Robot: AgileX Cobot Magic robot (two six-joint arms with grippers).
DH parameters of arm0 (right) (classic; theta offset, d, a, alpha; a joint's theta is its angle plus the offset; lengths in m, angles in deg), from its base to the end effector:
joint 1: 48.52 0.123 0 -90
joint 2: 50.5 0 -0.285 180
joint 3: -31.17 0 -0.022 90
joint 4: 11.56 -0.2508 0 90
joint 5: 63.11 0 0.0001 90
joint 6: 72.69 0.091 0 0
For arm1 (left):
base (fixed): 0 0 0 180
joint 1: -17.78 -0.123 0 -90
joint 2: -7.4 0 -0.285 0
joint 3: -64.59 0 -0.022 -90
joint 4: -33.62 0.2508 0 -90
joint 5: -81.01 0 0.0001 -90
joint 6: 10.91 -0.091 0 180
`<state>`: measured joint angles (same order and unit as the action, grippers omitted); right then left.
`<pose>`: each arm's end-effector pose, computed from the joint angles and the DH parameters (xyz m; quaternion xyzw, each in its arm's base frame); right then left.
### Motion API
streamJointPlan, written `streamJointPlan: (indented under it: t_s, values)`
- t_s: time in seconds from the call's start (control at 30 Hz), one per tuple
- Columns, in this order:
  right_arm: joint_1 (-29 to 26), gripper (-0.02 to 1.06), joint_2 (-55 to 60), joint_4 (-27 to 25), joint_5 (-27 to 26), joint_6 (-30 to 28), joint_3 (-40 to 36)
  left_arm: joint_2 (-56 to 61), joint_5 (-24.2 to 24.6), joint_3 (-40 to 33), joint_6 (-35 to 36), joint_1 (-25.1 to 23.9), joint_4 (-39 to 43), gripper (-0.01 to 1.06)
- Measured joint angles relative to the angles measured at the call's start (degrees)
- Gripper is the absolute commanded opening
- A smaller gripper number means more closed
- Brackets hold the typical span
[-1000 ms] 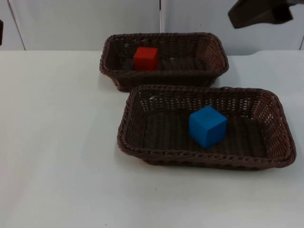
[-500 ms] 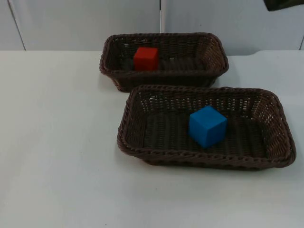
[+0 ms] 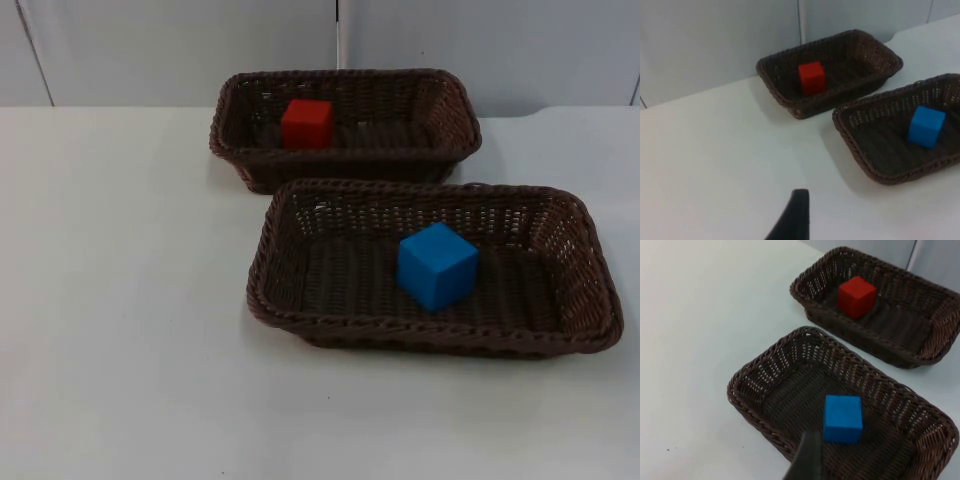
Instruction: Pick up one cube with the left hand and place it into the upper basket. Pick up one cube with the right hand and place it into the lower basket.
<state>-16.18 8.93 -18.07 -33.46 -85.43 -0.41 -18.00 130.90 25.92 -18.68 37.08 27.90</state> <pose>0.1531 0.1030 0.3398 -0.3058 0.8123 0.1322 0.4787 0.0368 -0.0203 0.3380 0.1900 0.8156 -0.1039 0.5365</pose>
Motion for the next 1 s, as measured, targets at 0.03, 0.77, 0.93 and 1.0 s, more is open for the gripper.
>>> streamJointPlan:
  t_s: [0.03,0.77,0.93,1.0]
  values:
    - [0.00,0.73,-1.89,0.00,-0.15,0.00,-1.16,0.72,0.71,0.00,-0.43,0.00,-0.40,0.87]
    - [0.00,0.73,-22.96,0.11,7.01,0.00,-7.08,17.40,5.54,-8.34,-0.38,0.00,-2.20,0.87]
    - [0.00,0.73,-26.87,0.21,11.82,0.37,-7.08,17.40,6.29,-8.34,0.14,0.00,-2.20,0.87]
    - [0.00,0.73,-27.92,0.21,13.27,0.37,-7.08,17.40,6.31,-8.34,0.14,0.00,-2.20,0.87]
